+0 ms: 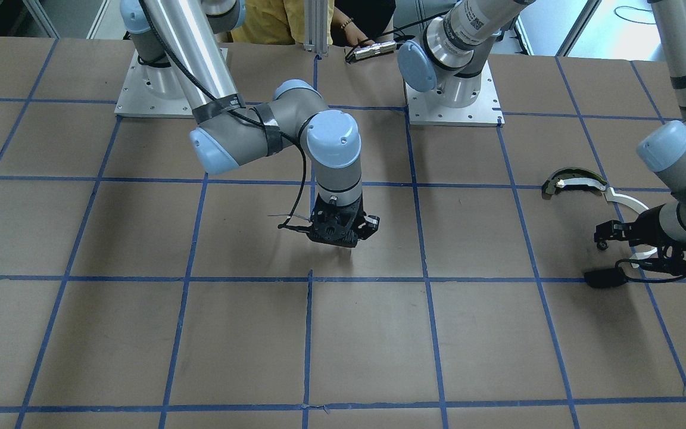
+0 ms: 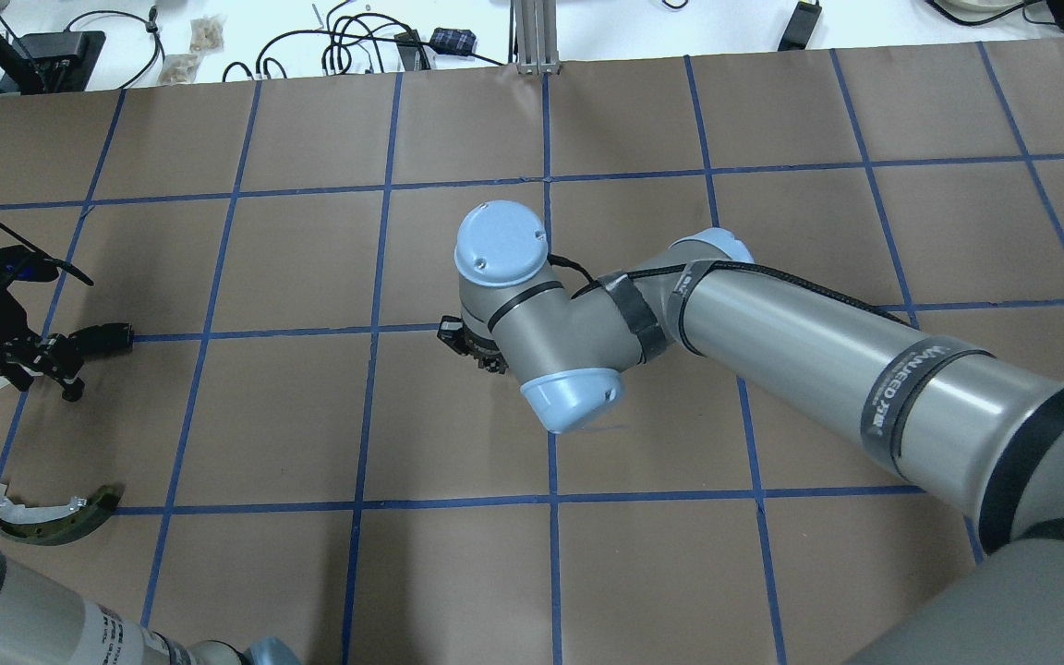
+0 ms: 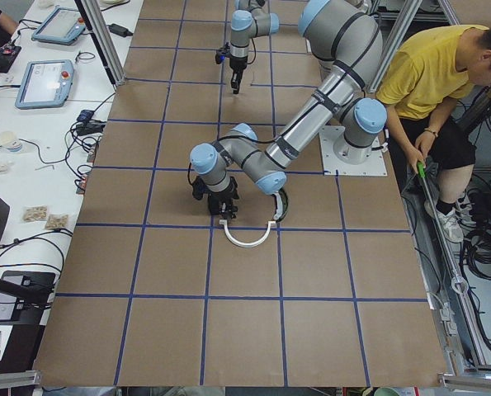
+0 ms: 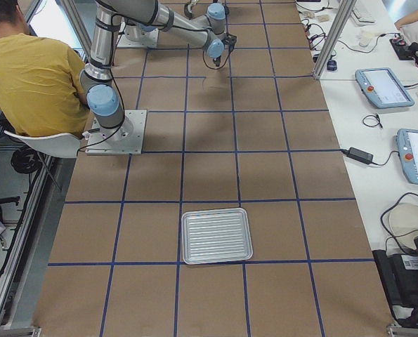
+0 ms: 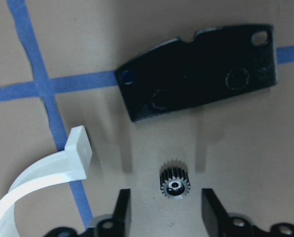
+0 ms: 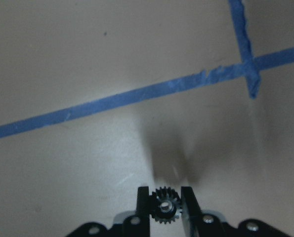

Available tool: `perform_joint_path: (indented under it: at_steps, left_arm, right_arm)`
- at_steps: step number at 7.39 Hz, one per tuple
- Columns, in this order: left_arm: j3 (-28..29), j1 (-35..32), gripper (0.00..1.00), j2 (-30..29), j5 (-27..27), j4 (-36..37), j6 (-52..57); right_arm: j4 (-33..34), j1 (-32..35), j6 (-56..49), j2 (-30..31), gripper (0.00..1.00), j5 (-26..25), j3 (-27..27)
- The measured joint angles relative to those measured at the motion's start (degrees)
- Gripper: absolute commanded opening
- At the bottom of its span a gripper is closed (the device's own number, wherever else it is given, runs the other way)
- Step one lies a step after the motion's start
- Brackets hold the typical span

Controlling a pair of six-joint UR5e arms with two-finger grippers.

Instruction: Place bearing gear from tray to pile

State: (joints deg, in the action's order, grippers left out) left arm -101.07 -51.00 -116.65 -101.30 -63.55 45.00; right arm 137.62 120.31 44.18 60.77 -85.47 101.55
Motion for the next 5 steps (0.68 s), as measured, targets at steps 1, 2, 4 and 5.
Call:
perform_joint_path:
  at_steps: [1,2,4,5]
  left_arm:
    - [0.50,-0.42,1.00,0.31,0.24,-0.04,-0.10]
    - [1.43,-1.49,1.00,0.71,0.54,-0.04,-0.30]
    - [3.01,-6.12,1.00,2.20,0.82,-0.80,-1.78]
    - [3.29,-9.27,1.00,3.54,0.90,-1.23,-3.88]
  right_arm:
    - [0.25,0.62,0.06,-0.24,1.00,-0.07,-0.01]
    - [0.48,0.04,-0.49,-0.14,1.00,-0.27,-0.07]
    - [-4.09,-6.59,-8.87,3.40,1.00,-1.95,-0.40]
    - [-10.55,-12.30,-18.16,8.26,1.00,-2.96,-0.78]
